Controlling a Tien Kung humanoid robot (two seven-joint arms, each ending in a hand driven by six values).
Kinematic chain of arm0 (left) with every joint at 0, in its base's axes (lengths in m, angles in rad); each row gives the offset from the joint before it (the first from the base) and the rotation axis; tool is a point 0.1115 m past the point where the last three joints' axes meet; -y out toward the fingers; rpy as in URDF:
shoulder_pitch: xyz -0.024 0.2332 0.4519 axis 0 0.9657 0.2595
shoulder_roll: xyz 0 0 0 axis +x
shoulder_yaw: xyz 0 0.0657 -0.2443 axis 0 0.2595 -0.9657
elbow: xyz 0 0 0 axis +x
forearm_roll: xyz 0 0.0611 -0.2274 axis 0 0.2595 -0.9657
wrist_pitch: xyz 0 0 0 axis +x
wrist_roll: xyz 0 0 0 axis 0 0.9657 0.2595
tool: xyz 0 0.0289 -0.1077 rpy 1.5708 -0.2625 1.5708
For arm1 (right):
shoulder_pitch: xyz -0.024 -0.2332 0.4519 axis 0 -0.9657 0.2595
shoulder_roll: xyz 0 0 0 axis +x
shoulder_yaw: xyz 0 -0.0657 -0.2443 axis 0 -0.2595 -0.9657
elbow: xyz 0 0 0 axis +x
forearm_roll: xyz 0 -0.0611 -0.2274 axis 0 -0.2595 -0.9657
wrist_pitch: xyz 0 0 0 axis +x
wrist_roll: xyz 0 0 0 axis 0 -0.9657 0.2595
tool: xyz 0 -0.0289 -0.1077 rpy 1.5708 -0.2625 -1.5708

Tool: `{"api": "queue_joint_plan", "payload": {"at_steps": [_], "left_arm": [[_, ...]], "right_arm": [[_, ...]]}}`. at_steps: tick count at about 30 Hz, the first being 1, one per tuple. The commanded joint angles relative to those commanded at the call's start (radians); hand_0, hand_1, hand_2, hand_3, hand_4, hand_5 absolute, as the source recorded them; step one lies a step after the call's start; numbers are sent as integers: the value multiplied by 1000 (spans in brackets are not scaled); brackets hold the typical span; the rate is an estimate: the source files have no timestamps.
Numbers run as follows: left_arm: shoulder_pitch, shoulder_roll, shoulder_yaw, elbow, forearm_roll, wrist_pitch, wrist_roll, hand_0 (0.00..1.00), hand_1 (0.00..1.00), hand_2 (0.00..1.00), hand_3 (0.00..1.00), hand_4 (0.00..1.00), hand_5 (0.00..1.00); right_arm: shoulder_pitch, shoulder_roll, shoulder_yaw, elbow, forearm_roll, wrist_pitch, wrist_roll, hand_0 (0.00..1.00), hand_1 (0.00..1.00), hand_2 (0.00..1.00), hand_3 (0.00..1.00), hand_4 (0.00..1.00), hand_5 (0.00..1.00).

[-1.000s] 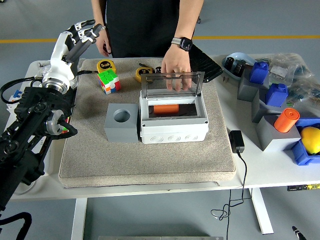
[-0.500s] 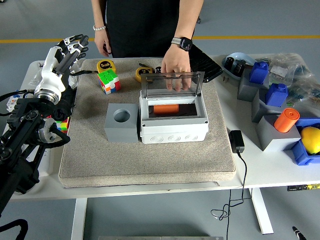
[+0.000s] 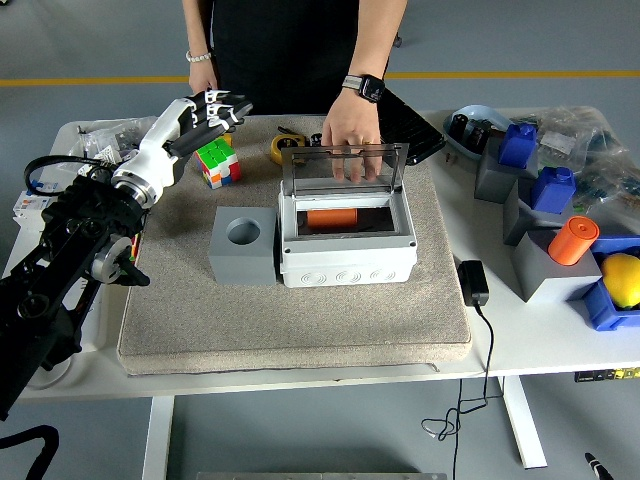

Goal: Fetch the battery,place it into the box,close the lid of the box

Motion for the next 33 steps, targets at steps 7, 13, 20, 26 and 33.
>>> {"api": "queue_joint_plan", "payload": {"at_steps": [7,13,20,26,33], "left_arm": [[-117,1,143,31,77,-10,4,790,759,705,708,998,848],[-177,-2,247,79,99,-24,25,783,752,712,708,998,840],[-181,13,284,57,108,-60,85,750,723,698,710,998,834],[-157,39,274,-23,78,-71,103,419,620,668,715,998,830],[-129,56,296,-75,63,-78,121,386,592,652,712,998,827]], "right_arm": [[-1,0,4,1,-2,-1,2,725,665,654,598,998,614],[0,0,9,2,-6,-3,4,726,665,654,599,998,613],[-2,0,13,2,-7,-3,3,726,665,654,599,998,613],[-4,0,15,2,-10,-3,3,727,665,654,599,998,613],[-3,1,18,4,-16,-4,5,726,665,654,599,998,613]]}}
